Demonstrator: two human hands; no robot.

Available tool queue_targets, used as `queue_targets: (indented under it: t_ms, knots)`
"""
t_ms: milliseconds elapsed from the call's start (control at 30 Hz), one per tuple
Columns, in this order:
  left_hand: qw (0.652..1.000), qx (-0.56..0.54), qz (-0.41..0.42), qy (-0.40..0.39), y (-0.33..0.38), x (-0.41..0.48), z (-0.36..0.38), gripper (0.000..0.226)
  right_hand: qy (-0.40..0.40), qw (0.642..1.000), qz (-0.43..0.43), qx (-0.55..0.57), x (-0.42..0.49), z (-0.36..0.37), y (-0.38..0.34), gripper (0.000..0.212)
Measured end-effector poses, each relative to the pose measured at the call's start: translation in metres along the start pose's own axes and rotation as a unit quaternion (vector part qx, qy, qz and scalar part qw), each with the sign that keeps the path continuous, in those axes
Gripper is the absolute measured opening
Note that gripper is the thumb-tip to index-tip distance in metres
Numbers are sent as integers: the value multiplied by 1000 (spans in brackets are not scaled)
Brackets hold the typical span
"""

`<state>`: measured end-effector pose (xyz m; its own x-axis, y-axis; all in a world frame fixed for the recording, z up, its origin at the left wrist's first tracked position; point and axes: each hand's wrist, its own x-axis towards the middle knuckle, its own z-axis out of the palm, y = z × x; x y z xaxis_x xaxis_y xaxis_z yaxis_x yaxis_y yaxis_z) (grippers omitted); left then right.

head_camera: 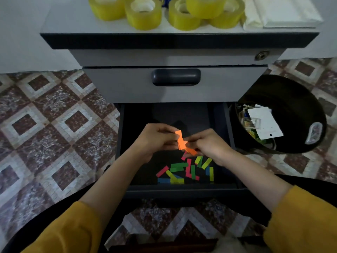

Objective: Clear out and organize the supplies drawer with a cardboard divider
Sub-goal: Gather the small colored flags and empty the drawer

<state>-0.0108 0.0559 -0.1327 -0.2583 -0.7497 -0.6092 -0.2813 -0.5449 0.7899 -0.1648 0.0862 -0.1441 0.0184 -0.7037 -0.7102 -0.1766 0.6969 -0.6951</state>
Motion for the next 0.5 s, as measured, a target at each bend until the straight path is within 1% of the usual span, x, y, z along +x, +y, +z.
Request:
queue_targets:
  t_ms: [233, 333, 400, 500]
  knots:
    - [1000, 2, -5, 21, -2, 8, -8, 9, -15, 1000, 5, 4, 4, -6, -12, 24]
    - [999, -21, -5, 28, -1, 9, -10, 9, -27, 999, 10, 22, 3, -5, -10, 21]
    - [999, -48, -6, 23, 0, 8, -8, 9, -21, 999, 3, 27, 2, -4, -8, 15]
    - [997, -70, -18, 25, -1, 7, -1, 7, 13, 999, -20, 34, 1, -5, -3, 11]
